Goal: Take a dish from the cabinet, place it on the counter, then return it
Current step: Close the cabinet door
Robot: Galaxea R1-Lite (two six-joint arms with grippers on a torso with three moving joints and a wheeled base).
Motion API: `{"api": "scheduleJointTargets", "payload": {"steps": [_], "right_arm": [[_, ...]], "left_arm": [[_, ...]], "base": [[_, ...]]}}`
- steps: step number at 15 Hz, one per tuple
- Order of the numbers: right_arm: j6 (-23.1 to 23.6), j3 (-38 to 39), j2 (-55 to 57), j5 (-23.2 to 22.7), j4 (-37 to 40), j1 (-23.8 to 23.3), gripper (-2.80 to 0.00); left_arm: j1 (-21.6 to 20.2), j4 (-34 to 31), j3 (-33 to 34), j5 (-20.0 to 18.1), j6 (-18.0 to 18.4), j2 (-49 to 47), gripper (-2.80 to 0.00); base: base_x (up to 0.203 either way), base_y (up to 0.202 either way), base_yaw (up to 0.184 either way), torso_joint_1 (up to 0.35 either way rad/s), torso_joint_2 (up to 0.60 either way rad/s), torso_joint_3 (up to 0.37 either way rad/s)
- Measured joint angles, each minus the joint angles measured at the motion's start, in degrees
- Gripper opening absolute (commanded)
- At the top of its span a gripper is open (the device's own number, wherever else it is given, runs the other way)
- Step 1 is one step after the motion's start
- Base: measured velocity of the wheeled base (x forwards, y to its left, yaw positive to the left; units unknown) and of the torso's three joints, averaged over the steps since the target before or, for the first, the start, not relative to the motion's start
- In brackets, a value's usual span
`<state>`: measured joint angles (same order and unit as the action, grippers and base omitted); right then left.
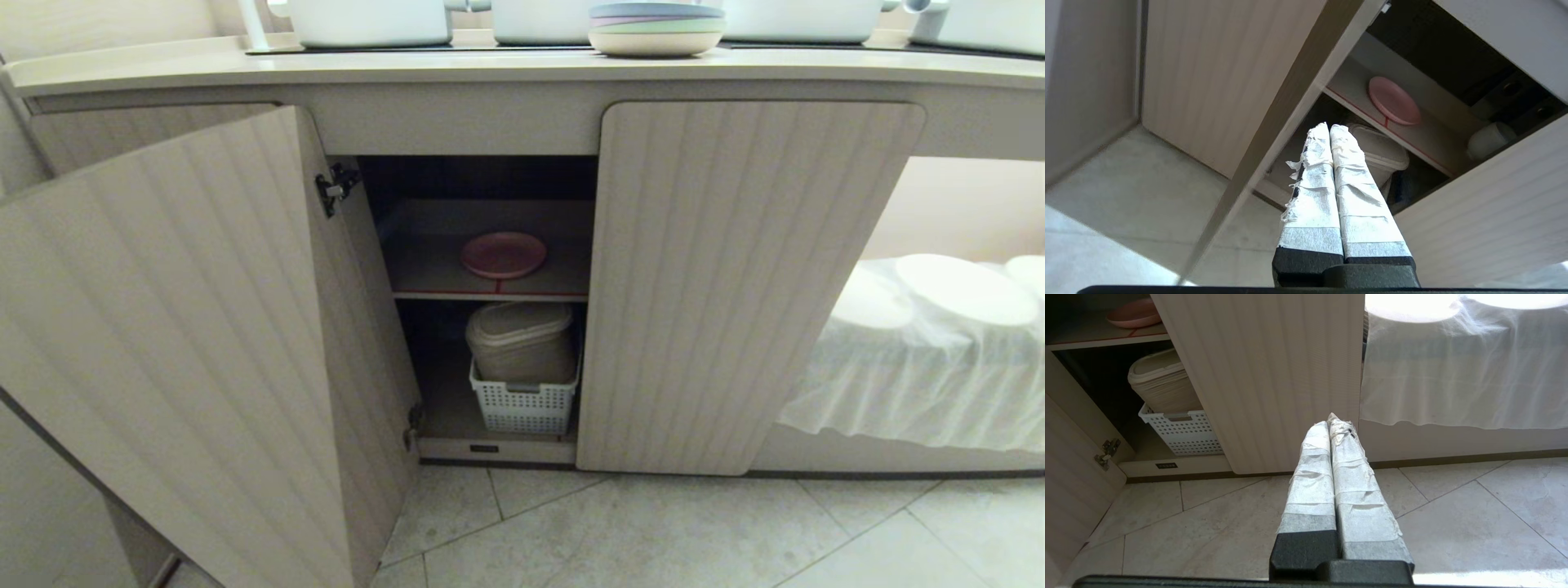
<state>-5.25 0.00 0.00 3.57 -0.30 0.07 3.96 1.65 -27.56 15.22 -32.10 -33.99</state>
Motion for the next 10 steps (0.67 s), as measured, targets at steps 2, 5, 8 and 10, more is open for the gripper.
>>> {"api": "scheduleJointTargets", "payload": {"steps": [2,5,8,10], "right_arm": [[0.02,0.0,0.0,0.0,0.0,0.0,-2.8],[0.01,0.0,0.0,0.01,0.0,0.0,-2.8],[0.0,0.0,0.0,0.0,0.0,0.0,-2.8],[0.0,0.0,0.0,0.01,0.0,0.0,-2.8]], "left_arm": [[-0.02,0.04,0.45,-0.03,-3.26,0.13,-2.8],[0.13,0.2,0.45,-1.87,-6.61,1.63,-2.8],[0.13,0.2,0.52,-2.03,-9.5,3.26,-2.8],[0.03,0.6,-0.32,-1.52,-10.85,3.15,-2.8]], "base": [[0.0,0.0,0.0,0.0,0.0,0.0],[0.0,0.0,0.0,0.0,0.0,0.0],[0.0,0.0,0.0,0.0,0.0,0.0],[0.0,0.0,0.0,0.0,0.0,0.0]]}}
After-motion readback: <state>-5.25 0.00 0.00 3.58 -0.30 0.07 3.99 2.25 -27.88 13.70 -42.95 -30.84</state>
